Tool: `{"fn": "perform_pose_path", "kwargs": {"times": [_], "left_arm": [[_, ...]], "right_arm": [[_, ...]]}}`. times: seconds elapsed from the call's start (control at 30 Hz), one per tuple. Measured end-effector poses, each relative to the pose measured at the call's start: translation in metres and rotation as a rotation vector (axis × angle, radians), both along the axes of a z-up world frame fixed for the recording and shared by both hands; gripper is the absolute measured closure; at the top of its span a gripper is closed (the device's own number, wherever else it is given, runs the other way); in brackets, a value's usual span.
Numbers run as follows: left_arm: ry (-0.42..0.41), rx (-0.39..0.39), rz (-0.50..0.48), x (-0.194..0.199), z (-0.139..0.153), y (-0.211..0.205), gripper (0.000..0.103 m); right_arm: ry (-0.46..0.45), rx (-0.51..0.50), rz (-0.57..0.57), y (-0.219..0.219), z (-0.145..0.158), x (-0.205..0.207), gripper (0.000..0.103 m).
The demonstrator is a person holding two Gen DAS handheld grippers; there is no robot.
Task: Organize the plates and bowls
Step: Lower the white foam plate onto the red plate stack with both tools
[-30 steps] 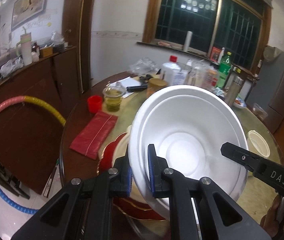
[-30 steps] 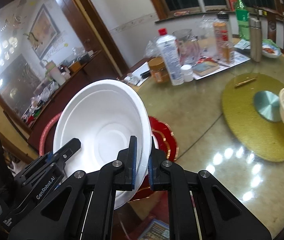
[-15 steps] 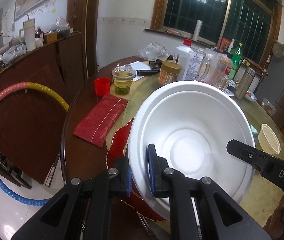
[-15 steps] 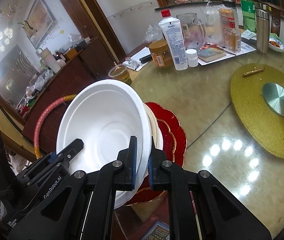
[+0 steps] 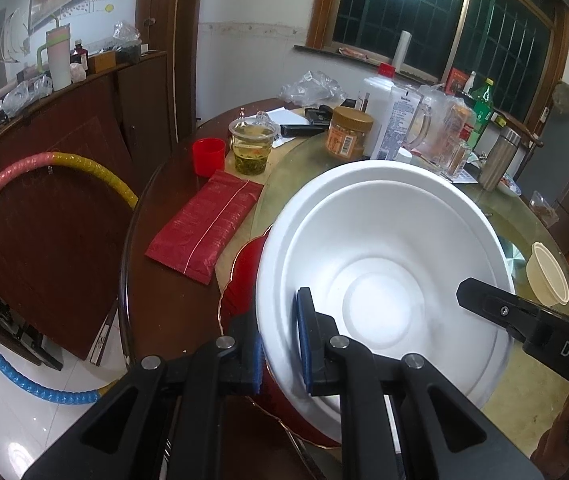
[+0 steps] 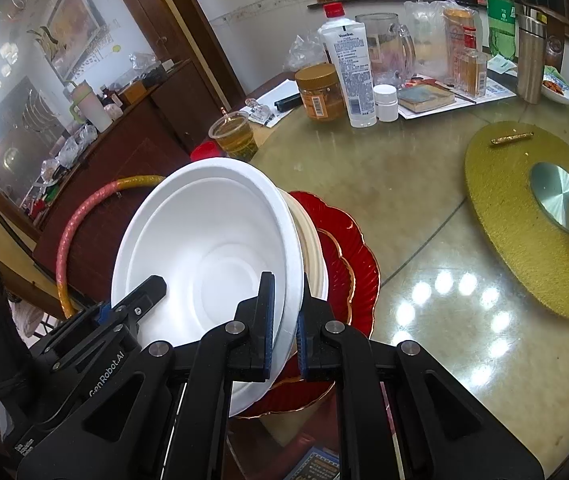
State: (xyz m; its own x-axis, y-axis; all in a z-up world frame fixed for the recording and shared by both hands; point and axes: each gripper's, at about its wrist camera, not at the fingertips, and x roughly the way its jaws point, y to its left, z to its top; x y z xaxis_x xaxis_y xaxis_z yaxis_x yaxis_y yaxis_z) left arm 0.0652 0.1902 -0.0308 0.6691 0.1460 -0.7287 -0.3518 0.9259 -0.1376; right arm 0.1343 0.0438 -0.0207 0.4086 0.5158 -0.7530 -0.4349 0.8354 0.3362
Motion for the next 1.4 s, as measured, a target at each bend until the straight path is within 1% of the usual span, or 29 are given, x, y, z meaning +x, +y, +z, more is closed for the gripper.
{"fn": "perform_pose_path", "kwargs": {"times": [0.87,1.0,1.13,1.23,1.4], "left_arm": [[0.034,-0.004,-0.004,0.001,-0.008,0.002,0.09],[0.065,-0.015,-0.035,0.005,-0.007,0.004,0.09],[0.104,0.001,-0.078,0.012,-0.001,0.006,0.09],[0.12,0.012,-0.091,0.015,-0.001,0.006,0.09],[0.14,-0.017,-0.097,0.02,-0.006,0.01,0.09]], "right_arm": [[0.027,-0.013,0.007,0.004,-0.01,0.001,0.094],[0.036,-0.026,0.007,0.005,-0.009,0.0,0.094],[0.083,-0.002,0.014,0.002,-0.01,0.002,0.093],[0.095,0.001,0.013,0.003,-0.01,0.004,0.093],[0.112,-0.002,0.015,0.004,-0.013,0.005,0.092]]}}
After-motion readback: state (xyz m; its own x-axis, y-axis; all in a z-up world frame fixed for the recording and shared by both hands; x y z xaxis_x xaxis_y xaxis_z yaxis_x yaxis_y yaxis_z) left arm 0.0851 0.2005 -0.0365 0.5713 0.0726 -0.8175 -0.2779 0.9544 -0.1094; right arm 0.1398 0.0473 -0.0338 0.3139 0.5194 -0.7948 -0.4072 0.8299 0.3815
